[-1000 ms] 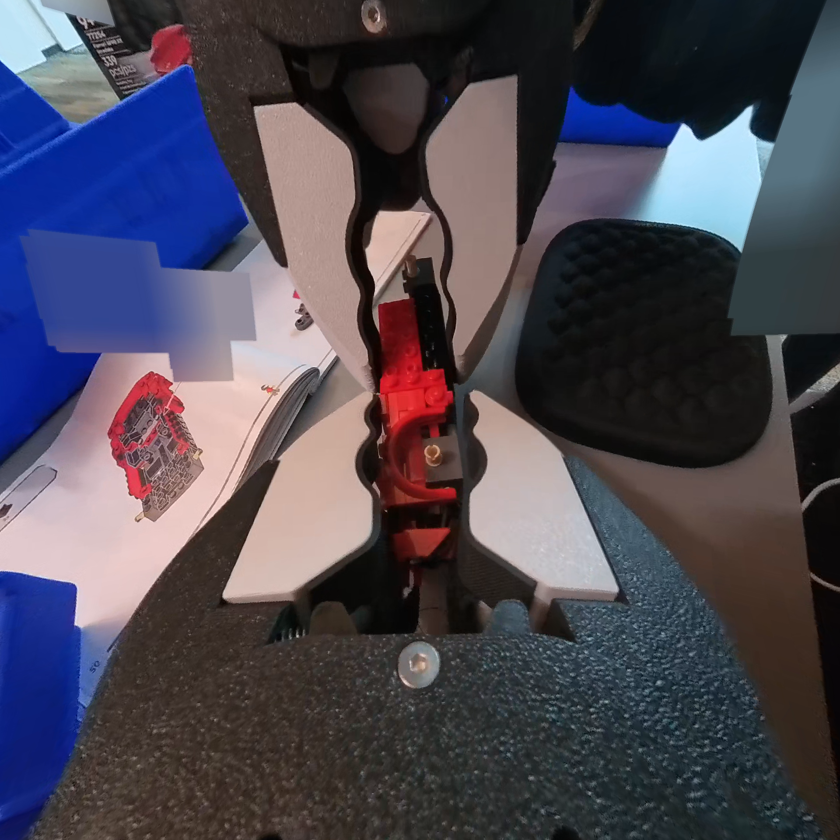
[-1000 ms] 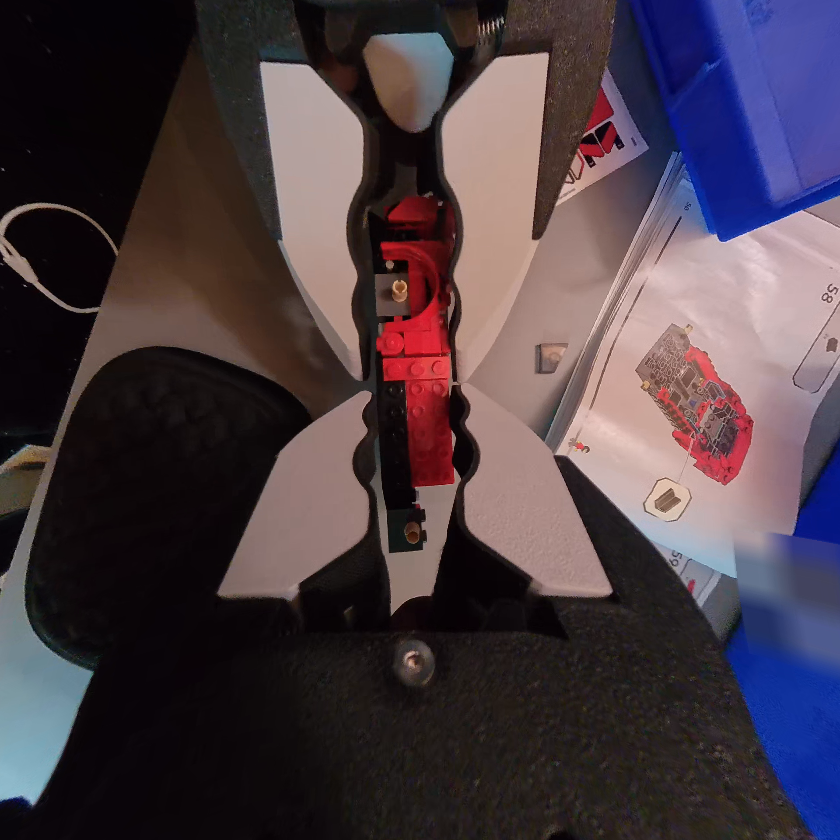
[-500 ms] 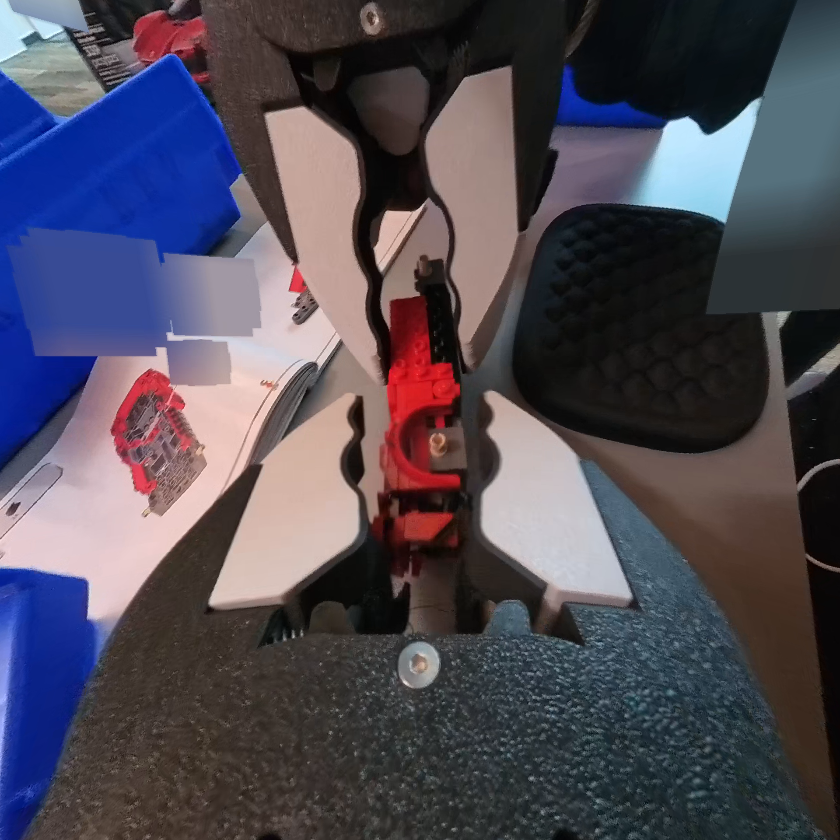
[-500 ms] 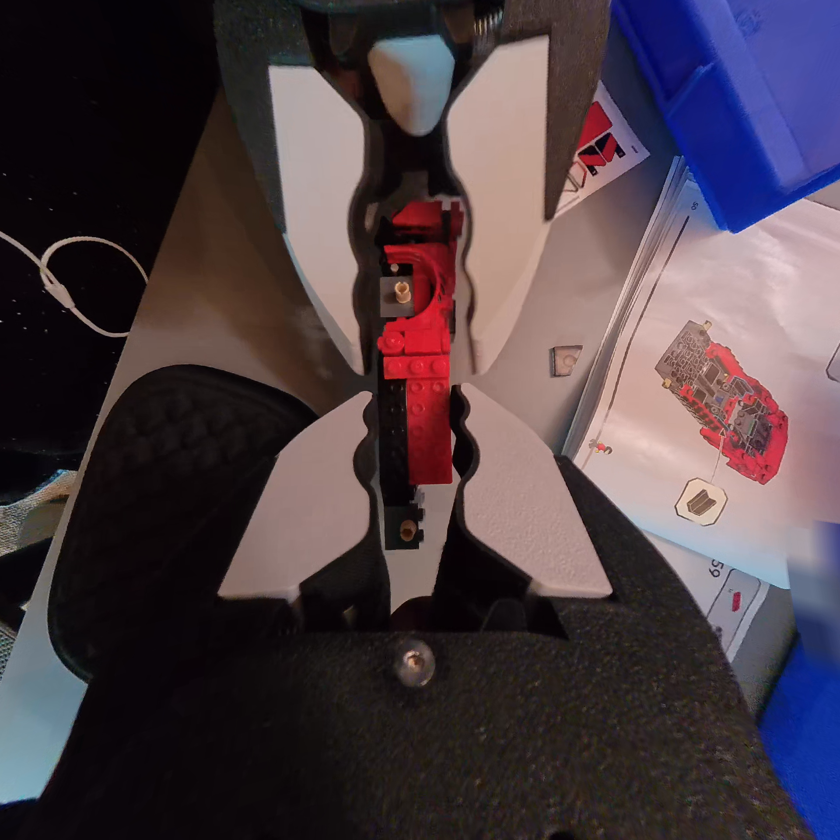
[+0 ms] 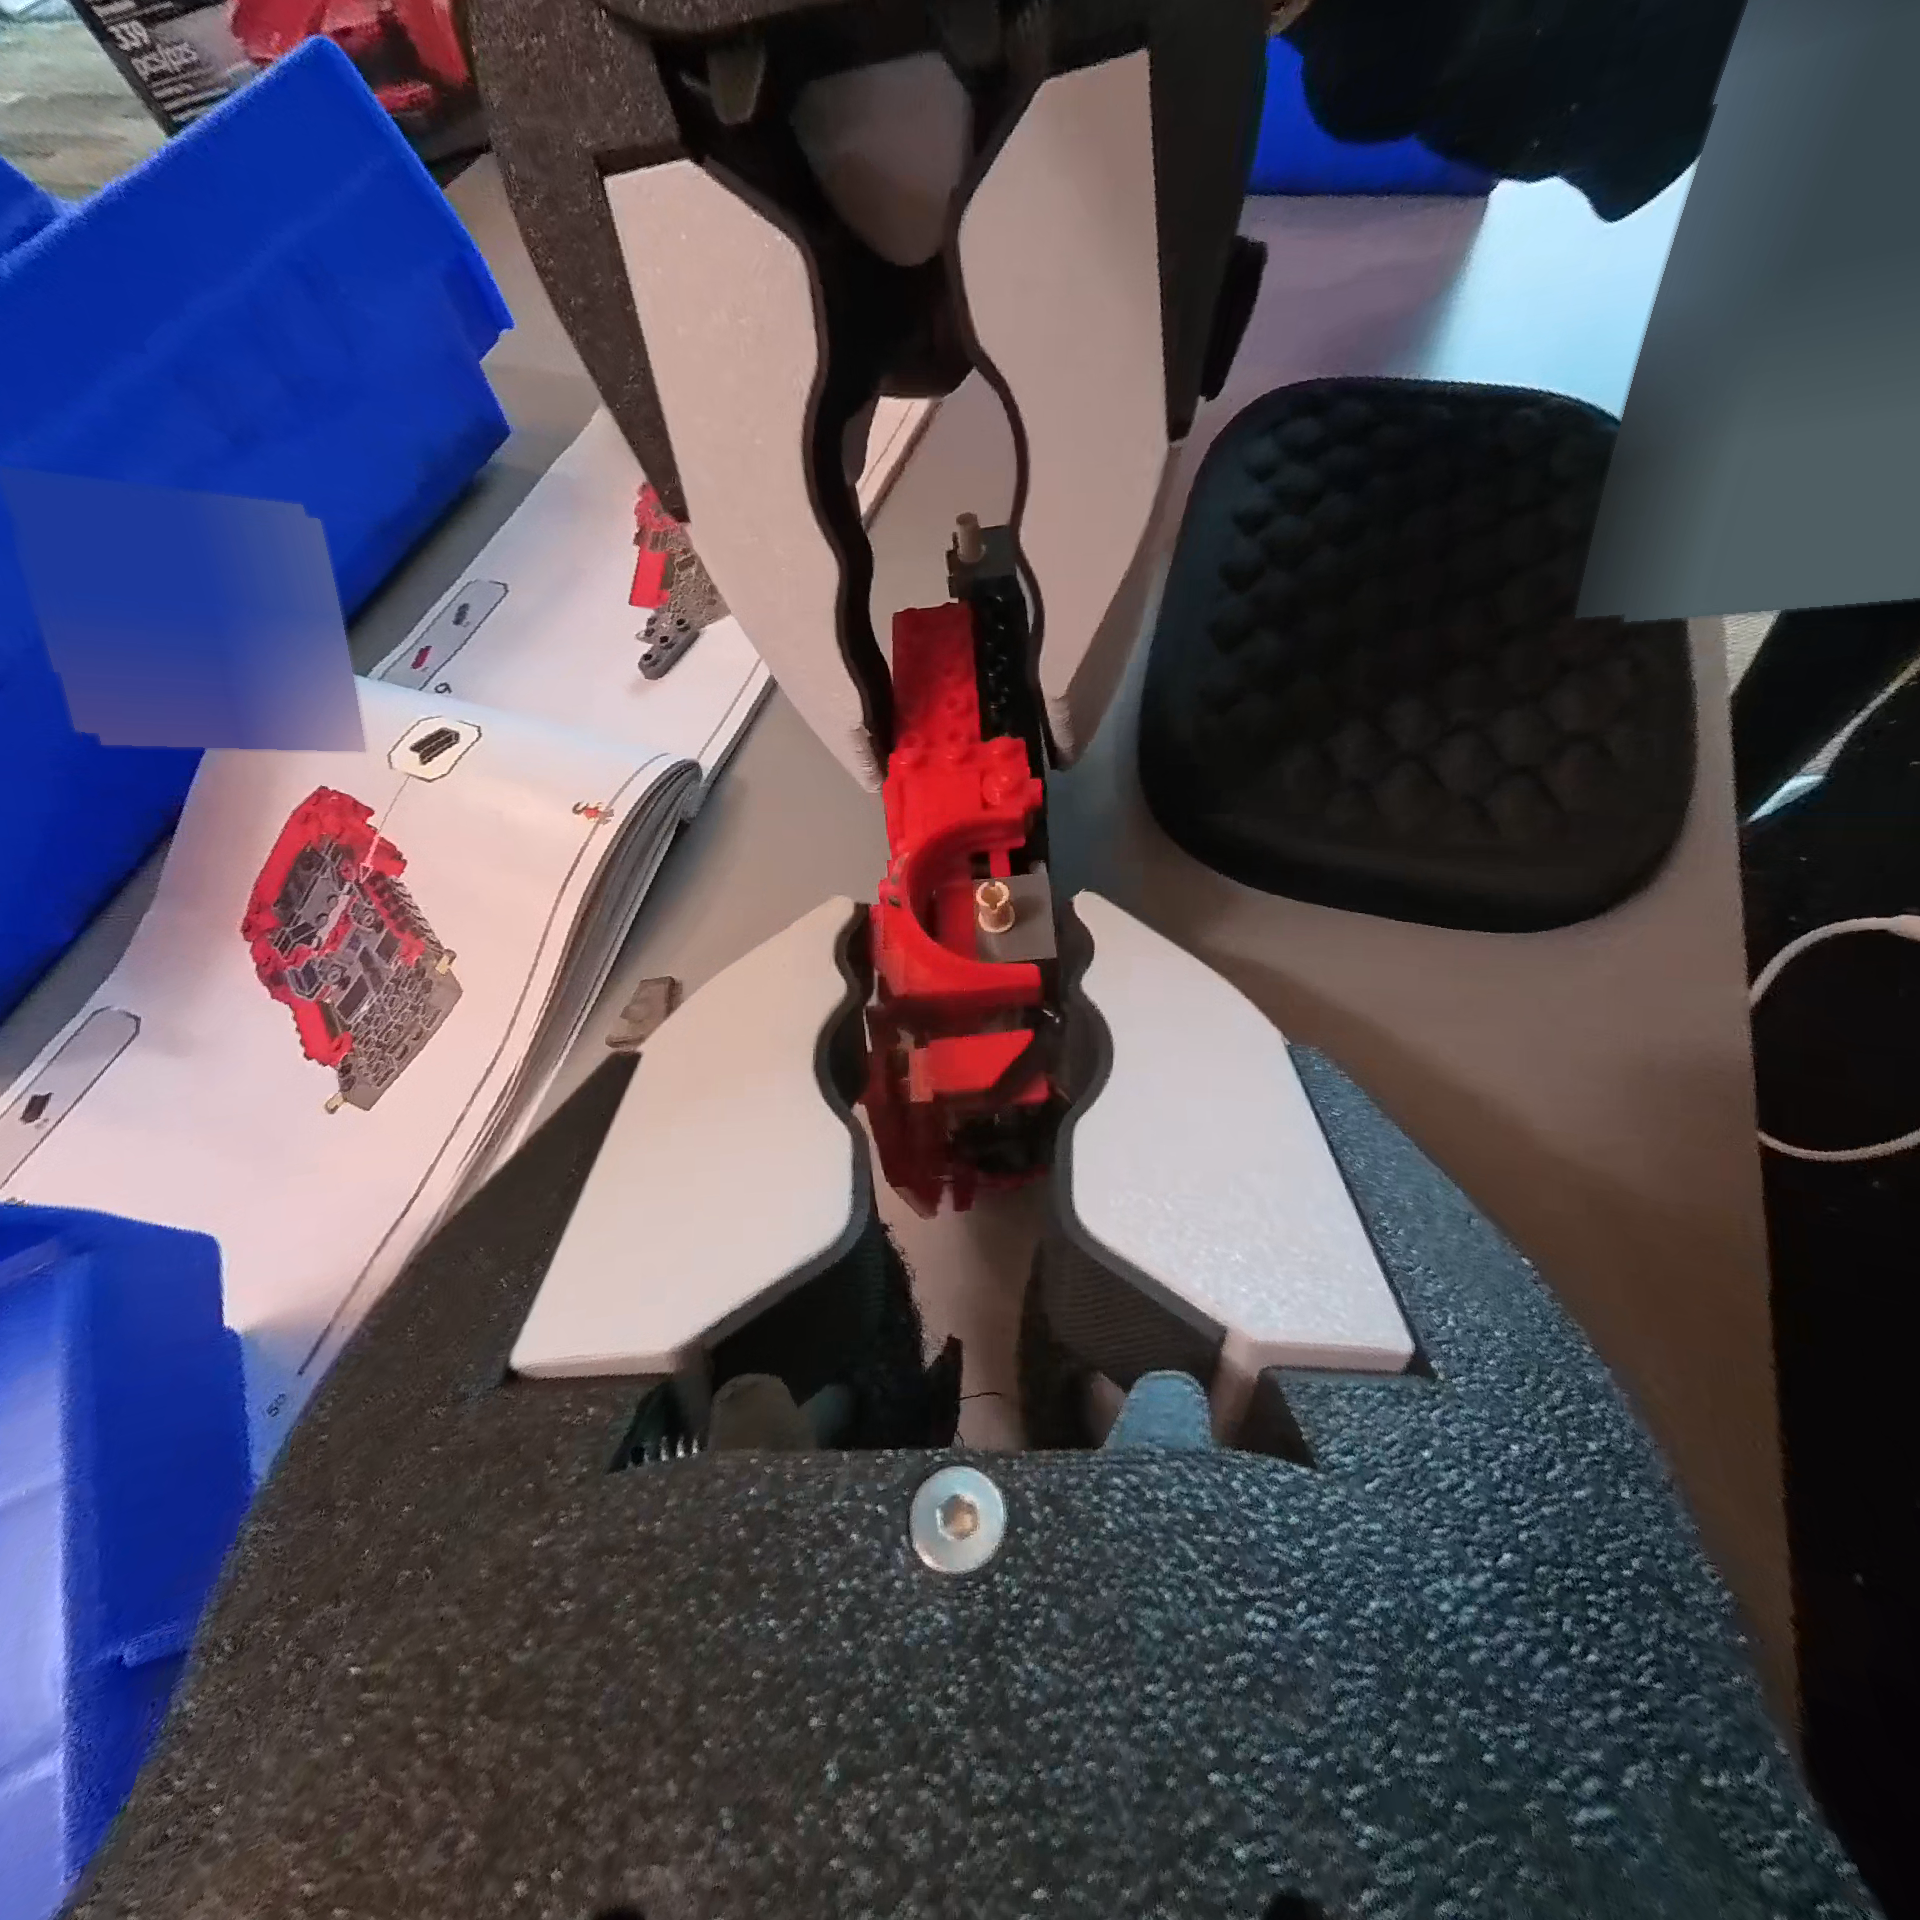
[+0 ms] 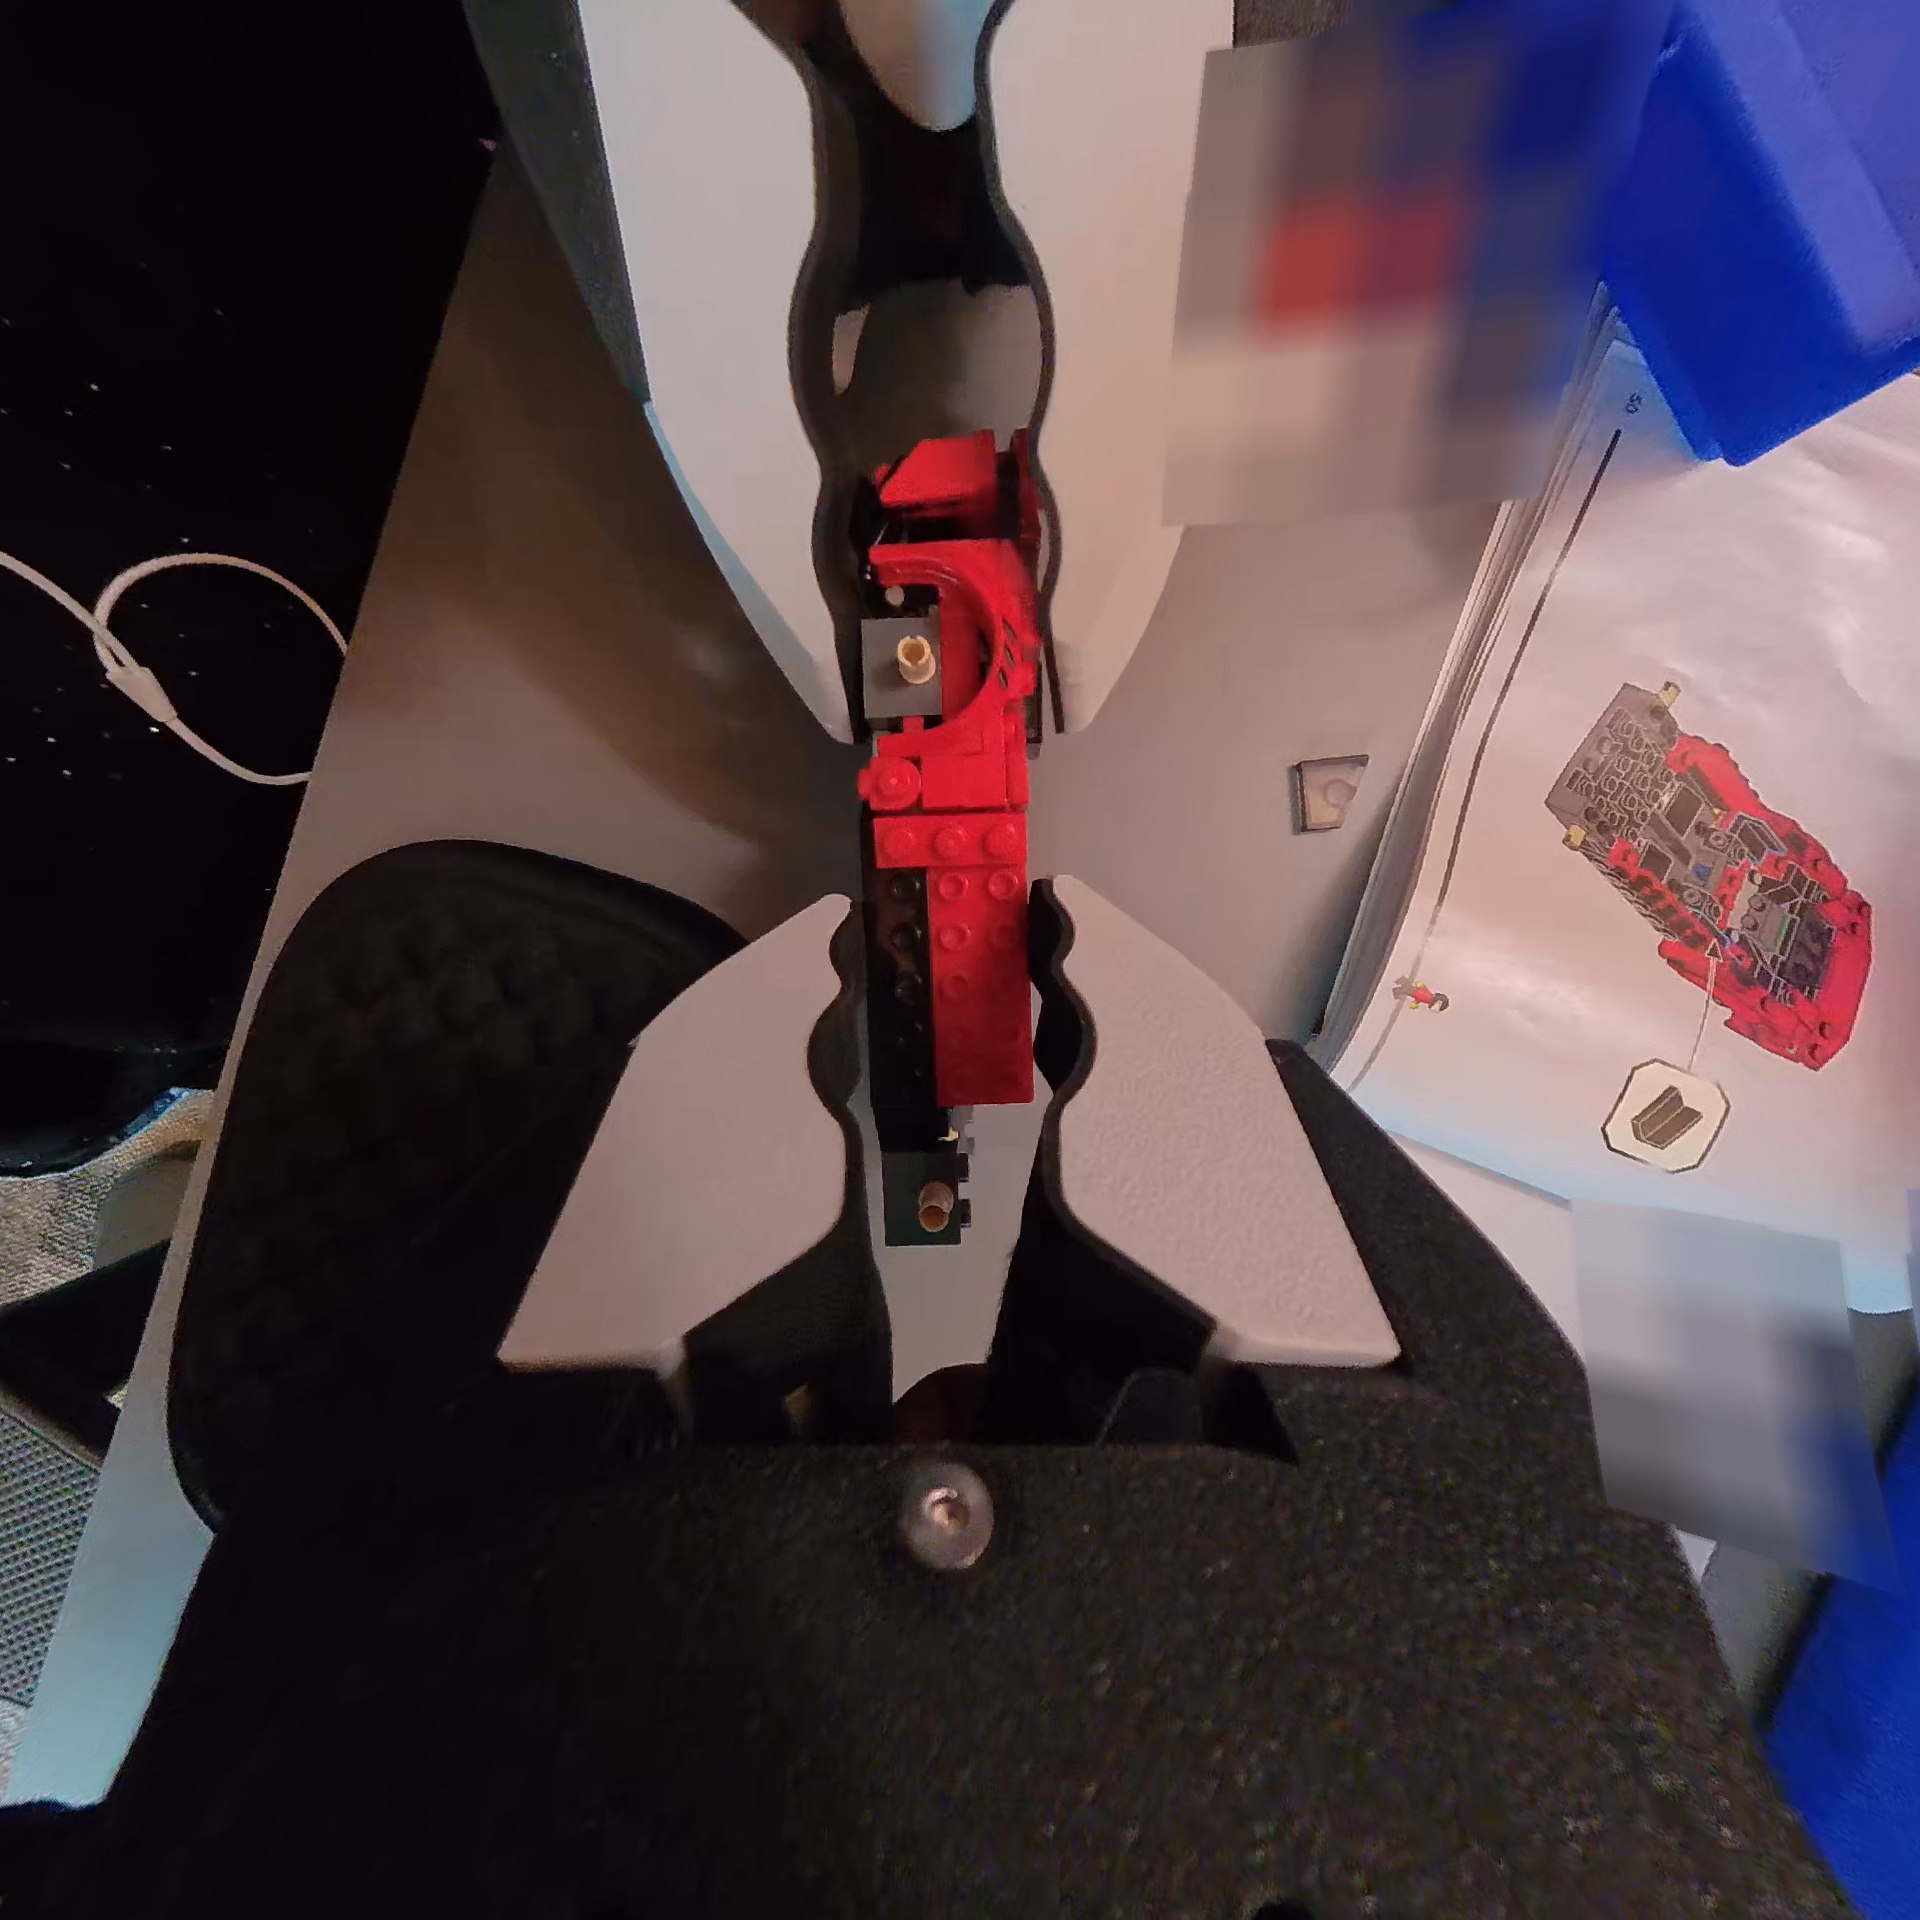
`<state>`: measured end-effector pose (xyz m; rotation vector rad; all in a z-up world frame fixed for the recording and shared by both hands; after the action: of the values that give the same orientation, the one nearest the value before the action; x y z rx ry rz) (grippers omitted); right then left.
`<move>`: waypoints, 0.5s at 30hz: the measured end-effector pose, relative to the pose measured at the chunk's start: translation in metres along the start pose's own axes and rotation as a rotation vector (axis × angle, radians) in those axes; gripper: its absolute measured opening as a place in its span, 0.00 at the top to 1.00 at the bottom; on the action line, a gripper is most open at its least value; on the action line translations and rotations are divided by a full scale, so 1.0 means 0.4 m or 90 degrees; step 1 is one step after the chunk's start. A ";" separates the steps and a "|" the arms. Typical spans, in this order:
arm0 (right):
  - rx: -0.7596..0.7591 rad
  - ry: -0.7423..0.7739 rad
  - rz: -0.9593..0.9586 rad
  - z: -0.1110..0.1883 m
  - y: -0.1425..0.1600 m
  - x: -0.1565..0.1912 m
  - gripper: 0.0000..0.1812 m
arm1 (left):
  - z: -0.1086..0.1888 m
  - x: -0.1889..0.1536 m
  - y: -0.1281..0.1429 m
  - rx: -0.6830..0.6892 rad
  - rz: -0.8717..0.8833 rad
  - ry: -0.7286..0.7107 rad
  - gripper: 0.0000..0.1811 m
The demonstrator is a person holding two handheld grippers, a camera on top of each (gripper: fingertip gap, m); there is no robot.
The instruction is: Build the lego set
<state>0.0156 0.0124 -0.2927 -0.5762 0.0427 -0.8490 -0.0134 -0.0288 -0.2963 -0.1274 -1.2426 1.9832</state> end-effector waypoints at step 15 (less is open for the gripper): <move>-0.062 0.000 -0.007 0.014 -0.012 0.007 0.83 | 0.005 -0.002 0.004 -0.018 0.011 0.022 0.82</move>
<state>0.0157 0.0103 -0.2851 -0.6684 0.0819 -0.8616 -0.0146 -0.0312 -0.2967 -0.1865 -1.2510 1.9709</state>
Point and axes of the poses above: each gripper's, where its closed fingertips meet, z back along the fingers, y out of its underside, x = y × z across the jaws, the point moved 2 cm from there along z, back along the fingers, and after that the axes turned 14 degrees about -z, right-handed, at the moved point
